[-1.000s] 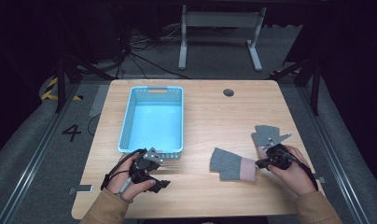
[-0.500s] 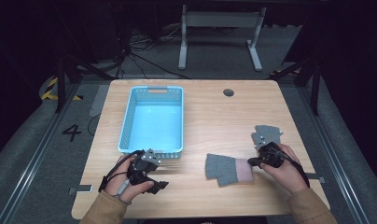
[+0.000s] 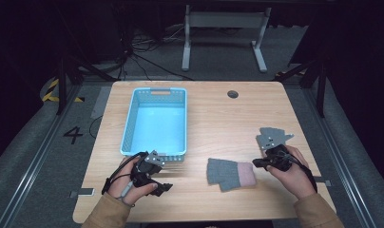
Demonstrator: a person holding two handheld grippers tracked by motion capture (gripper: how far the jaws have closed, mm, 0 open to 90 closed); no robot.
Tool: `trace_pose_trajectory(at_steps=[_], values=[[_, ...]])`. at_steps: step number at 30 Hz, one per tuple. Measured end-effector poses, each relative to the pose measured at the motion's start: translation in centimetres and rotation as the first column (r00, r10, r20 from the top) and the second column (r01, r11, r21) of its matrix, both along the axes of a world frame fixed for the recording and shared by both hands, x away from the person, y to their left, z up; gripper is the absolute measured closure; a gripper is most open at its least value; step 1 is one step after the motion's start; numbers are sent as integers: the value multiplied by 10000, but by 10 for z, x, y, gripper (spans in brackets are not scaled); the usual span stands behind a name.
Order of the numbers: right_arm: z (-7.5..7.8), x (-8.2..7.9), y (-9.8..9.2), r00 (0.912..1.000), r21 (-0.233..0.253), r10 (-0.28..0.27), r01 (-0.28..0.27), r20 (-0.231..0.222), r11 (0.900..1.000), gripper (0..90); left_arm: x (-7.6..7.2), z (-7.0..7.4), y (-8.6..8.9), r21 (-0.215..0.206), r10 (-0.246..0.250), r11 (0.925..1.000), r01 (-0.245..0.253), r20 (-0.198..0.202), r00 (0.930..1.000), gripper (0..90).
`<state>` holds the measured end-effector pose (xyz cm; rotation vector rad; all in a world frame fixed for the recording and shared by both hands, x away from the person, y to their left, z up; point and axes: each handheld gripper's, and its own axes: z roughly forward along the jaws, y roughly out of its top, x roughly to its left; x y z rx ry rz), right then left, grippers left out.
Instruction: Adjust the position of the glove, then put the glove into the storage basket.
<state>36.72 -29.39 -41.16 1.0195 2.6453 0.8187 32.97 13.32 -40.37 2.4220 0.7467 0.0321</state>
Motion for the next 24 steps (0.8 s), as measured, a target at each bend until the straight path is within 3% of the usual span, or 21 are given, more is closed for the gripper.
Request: trace_pose_trajectory(at_steps=[7, 13, 24], values=[[9, -6, -7, 9991, 536, -302, 285, 313, 9982, 864, 4, 1, -2, -119, 37, 9999, -36, 25, 10000, 284], [15, -10, -13, 9954, 866, -647, 584, 711, 9945, 887, 7, 2, -3, -227, 125, 9997, -124, 40, 9999, 284], [16, -5, -24, 9904, 1116, -1201, 1120, 686, 9874, 898, 7, 1, -4, -248, 118, 9996, -117, 29, 9999, 284]])
